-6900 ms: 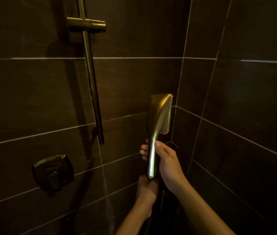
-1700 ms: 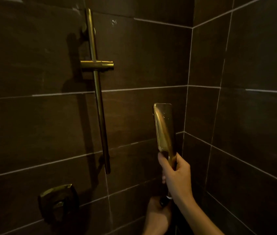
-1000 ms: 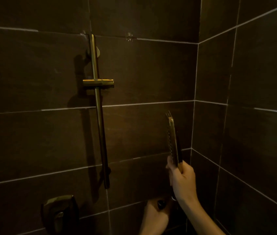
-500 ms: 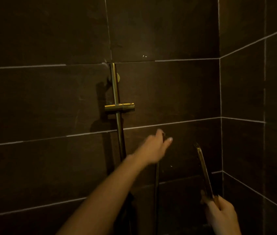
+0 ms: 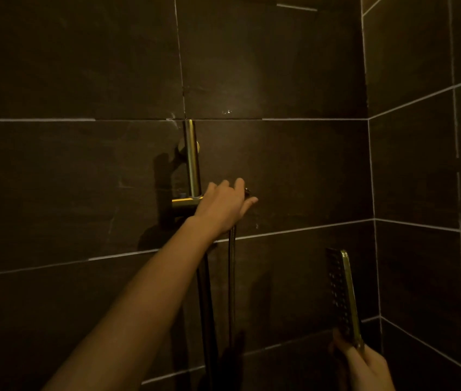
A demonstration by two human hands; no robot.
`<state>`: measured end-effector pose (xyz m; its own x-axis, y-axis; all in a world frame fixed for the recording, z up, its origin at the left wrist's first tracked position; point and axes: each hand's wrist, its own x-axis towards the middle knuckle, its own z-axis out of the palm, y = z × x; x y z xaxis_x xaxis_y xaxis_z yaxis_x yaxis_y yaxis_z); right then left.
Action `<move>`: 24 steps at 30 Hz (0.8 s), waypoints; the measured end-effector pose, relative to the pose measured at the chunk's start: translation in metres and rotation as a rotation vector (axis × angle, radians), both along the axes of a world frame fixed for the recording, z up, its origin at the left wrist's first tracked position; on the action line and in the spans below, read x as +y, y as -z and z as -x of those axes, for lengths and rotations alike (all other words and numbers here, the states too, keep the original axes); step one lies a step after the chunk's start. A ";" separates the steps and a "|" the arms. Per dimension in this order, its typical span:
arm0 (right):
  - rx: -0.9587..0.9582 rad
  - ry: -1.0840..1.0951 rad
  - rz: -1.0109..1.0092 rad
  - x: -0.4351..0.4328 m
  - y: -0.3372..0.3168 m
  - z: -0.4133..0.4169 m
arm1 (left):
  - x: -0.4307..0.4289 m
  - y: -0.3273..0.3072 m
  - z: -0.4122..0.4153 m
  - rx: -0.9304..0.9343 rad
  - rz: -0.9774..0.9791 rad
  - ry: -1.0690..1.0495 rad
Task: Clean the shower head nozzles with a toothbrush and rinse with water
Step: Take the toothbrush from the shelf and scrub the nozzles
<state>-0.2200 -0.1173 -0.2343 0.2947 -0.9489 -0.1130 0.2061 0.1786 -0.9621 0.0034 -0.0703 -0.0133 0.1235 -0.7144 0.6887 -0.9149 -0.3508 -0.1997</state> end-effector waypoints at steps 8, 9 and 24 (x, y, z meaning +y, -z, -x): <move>-0.037 -0.061 0.007 -0.002 -0.008 -0.006 | 0.003 -0.043 -0.011 0.169 0.009 -0.031; -0.040 -0.044 -0.016 -0.002 -0.010 -0.008 | 0.006 -0.045 -0.012 0.174 0.013 -0.038; -0.100 -0.109 -0.071 0.001 -0.019 0.003 | 0.010 -0.025 0.006 0.163 0.016 -0.185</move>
<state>-0.2229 -0.1161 -0.2157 0.4086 -0.9014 -0.1434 0.2759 0.2718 -0.9220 -0.0026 -0.0603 0.0117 0.3616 -0.6588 0.6597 -0.8546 -0.5171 -0.0480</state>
